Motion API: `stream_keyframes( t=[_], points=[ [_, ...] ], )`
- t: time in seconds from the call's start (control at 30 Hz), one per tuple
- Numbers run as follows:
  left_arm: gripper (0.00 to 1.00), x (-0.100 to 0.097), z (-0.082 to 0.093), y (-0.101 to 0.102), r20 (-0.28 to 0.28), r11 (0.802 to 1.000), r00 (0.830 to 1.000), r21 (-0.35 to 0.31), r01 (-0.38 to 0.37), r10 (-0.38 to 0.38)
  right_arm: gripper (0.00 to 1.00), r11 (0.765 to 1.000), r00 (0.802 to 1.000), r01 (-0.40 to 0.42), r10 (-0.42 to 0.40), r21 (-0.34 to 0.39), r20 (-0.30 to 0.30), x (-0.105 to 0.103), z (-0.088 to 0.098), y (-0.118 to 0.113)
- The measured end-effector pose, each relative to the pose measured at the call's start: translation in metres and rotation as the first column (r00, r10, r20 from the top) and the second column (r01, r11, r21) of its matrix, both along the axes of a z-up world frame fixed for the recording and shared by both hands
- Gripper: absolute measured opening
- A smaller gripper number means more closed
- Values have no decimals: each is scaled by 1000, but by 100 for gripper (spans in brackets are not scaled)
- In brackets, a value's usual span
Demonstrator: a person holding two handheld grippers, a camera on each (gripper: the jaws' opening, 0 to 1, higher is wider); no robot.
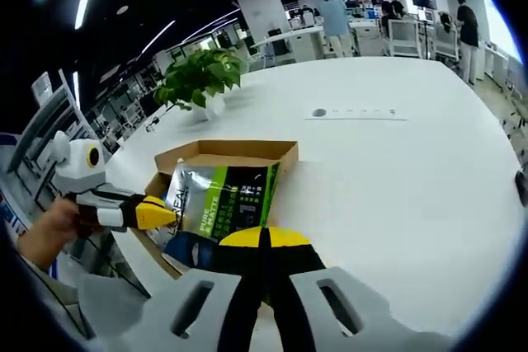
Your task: Operate the shoe box by opening the lid, removing the specified soft item, and placing it in the target area until the item is outside and the box remains undamaged.
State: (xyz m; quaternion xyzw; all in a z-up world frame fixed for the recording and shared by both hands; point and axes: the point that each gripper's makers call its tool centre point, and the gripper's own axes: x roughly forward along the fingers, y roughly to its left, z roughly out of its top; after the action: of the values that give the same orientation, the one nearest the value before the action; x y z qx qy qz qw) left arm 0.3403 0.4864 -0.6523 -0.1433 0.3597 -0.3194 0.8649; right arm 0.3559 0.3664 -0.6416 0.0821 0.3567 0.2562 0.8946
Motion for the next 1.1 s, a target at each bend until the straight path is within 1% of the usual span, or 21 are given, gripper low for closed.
stream_keyframes(
  t=[0.4,0.6,0.9,1.1],
  points=[
    [0,-1,2,-24,7,1000,1000,-4,29,-29,0,1000,1000,24,-24,-11,-7,0,3,-22],
    [0,0,2,-33,12,999,999,8,51,-51,0,999,999,38,-38,-17,-13,0,1,-31],
    [0,6,0,-48,6,997,997,21,75,-75,0,998,998,59,-60,-22,-24,4,-2,-45],
    [0,10,0,-59,1,996,996,16,87,-87,0,997,997,72,-73,-32,-30,8,-4,-57]
  ],
)
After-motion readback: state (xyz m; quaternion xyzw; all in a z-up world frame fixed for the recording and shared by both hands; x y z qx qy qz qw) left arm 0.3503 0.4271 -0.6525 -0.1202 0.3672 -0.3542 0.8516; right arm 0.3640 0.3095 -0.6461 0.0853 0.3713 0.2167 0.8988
